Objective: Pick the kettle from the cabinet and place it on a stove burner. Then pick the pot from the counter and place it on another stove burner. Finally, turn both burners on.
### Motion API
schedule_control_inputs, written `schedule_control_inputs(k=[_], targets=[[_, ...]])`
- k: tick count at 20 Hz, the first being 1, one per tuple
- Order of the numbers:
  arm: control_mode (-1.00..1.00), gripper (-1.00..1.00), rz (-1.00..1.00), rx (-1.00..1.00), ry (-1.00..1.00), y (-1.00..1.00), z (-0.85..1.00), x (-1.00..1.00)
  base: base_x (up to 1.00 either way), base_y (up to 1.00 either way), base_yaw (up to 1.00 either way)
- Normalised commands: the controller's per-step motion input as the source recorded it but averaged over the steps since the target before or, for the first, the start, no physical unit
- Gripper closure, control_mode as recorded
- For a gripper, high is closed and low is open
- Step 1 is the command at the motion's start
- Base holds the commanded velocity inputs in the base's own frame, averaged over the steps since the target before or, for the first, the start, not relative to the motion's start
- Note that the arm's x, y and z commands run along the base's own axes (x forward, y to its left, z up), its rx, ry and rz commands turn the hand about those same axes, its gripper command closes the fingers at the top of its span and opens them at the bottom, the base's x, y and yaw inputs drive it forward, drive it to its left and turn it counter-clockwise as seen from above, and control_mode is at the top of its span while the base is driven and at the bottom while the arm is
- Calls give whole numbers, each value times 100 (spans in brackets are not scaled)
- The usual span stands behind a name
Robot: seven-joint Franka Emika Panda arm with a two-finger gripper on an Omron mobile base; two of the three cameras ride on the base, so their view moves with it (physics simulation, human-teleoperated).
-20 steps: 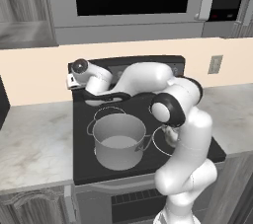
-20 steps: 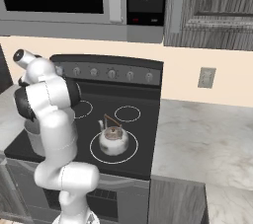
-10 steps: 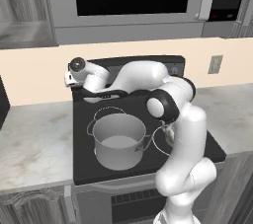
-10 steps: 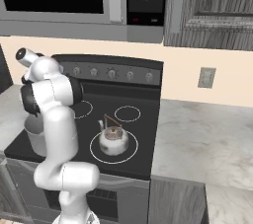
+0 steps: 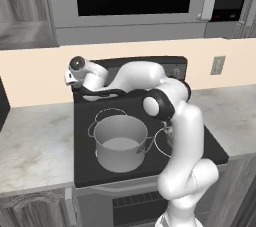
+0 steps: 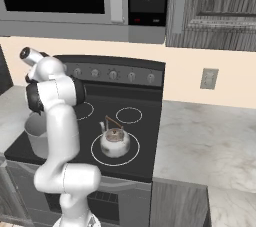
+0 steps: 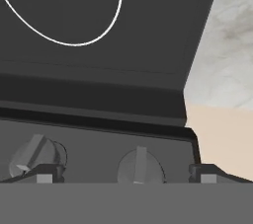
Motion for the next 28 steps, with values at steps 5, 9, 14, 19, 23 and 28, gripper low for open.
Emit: schedule_control_inputs(k=[5,9,14,19,23,28], targets=[[-100,-100,0,-2,0,8,-10,34,0,0,0],[-100,-100,0,-2,0,8,-12,31,0,0,0],[-100,-100,0,-1,0,7,-5,27,0,0,0],[-100,-100,0,-1,0,6,-7,27,0,0,0],[-100,-100,0,-1,0,0,-13,12,0,0,0],[-100,-100,0,-1,0,0,-12,8,0,0,0]])
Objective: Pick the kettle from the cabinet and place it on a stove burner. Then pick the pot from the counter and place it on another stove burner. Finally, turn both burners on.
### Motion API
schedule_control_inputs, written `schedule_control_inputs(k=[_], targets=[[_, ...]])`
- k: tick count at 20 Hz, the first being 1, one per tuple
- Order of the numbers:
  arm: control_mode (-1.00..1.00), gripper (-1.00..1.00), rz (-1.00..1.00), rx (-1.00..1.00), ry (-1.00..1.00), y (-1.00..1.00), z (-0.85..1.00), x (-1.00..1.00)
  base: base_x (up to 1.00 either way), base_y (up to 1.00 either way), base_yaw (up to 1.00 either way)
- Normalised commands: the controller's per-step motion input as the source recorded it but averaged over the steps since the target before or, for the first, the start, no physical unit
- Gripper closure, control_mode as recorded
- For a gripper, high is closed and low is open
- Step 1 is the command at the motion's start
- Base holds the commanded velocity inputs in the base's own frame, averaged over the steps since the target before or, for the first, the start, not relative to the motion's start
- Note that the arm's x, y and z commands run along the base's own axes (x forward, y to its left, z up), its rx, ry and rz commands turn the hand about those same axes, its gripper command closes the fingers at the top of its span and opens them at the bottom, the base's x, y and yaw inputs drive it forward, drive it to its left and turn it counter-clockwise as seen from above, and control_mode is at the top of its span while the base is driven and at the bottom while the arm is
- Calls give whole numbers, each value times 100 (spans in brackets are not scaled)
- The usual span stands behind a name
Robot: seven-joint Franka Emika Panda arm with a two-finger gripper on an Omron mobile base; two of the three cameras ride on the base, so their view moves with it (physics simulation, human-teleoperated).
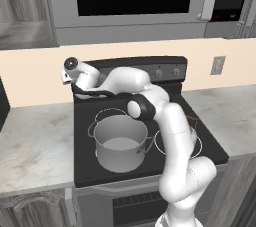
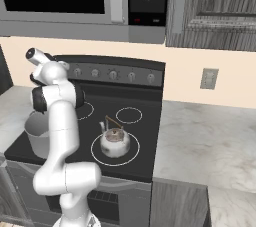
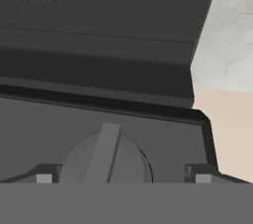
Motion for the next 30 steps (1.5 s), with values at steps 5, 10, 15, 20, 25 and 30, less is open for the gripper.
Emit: schedule_control_inputs(k=[5,10,15,20,25,30], targets=[[-100,-100,0,0,0,0,-10,7,0,0,0],[-100,-100,0,0,0,-8,-17,7,0,0,0],[-100,-100,0,0,0,-20,-13,0,0,0,0],[-100,-100,0,0,0,-11,-10,0,0,0,0],[-100,-100,0,0,0,3,-6,10,0,0,0],[-100,100,2,0,0,12,-17,8,0,0,0]])
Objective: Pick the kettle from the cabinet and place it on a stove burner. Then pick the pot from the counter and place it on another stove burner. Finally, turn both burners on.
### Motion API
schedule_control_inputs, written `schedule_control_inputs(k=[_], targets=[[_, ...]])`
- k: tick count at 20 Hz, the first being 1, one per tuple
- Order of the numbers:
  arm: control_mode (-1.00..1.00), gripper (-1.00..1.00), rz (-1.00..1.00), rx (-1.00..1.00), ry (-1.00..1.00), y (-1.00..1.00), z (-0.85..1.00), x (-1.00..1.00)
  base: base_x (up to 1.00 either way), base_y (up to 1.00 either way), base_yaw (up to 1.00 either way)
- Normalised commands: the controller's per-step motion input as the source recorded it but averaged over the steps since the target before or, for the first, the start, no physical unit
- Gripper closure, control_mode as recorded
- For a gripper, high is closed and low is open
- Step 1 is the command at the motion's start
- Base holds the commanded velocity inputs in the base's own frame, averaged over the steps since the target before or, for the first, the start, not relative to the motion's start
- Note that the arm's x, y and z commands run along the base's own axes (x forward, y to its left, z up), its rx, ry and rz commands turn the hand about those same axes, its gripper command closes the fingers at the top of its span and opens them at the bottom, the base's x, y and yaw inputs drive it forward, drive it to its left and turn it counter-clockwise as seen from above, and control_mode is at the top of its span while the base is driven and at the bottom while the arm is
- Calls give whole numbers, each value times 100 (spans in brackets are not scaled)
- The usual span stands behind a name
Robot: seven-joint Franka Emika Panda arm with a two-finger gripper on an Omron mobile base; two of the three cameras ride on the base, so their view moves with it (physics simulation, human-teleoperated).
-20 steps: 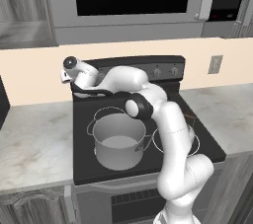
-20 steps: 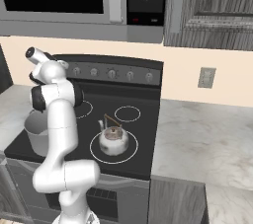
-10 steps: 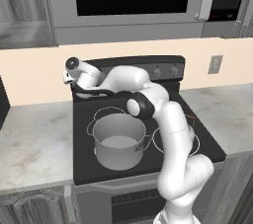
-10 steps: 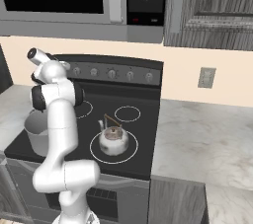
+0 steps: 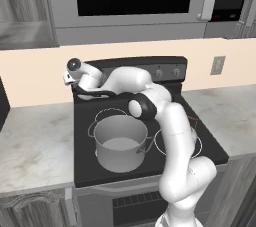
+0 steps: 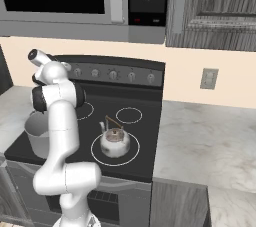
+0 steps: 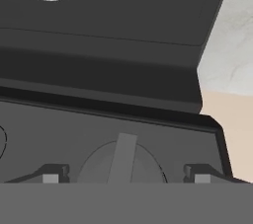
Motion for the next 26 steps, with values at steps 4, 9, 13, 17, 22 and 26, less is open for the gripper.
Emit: schedule_control_inputs(k=[4,9,13,17,22,26], targets=[[-100,100,1,0,0,7,-19,9,0,0,0],[-100,100,1,0,0,5,-15,1,0,0,0],[-100,100,2,-6,0,1,-8,0,0,0,0],[-100,100,5,-19,0,0,-6,0,0,0,0],[-100,100,3,-21,0,2,-10,0,0,0,0],[-100,100,3,-19,0,1,-16,0,0,0,0]])
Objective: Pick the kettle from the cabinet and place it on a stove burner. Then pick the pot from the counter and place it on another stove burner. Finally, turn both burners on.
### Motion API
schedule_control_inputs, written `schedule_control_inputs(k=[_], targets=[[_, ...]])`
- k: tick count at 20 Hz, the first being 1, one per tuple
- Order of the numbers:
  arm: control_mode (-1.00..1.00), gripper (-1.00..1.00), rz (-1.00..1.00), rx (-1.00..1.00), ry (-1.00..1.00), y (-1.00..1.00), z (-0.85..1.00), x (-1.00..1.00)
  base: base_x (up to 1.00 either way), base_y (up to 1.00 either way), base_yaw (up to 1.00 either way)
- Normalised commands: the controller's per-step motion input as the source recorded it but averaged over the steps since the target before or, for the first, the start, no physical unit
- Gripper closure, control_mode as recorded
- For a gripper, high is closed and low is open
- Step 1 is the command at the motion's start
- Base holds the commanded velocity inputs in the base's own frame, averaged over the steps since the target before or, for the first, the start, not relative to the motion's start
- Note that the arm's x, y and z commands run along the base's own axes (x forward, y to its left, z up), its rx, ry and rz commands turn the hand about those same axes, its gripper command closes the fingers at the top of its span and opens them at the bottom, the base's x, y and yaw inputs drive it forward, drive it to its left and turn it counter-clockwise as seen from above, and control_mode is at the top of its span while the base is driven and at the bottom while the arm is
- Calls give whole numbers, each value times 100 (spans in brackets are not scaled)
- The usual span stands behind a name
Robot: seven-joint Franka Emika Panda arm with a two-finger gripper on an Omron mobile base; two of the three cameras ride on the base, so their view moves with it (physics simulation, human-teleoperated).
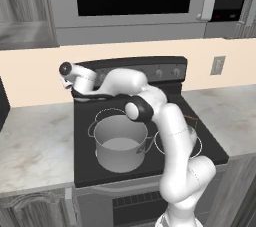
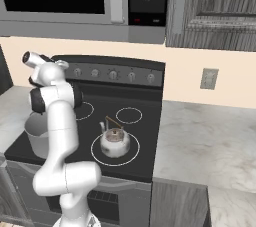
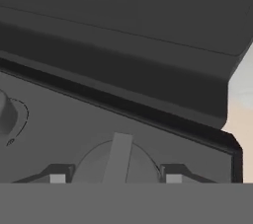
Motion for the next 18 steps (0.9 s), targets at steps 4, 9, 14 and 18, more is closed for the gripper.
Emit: schedule_control_inputs(k=[4,9,14,18], targets=[[-100,100,2,-18,0,1,-17,0,0,0,0],[-100,100,2,-18,0,0,-19,0,0,0,0],[-100,100,2,-18,0,0,-21,0,0,0,0],[-100,100,1,-18,0,3,-24,0,0,0,0]])
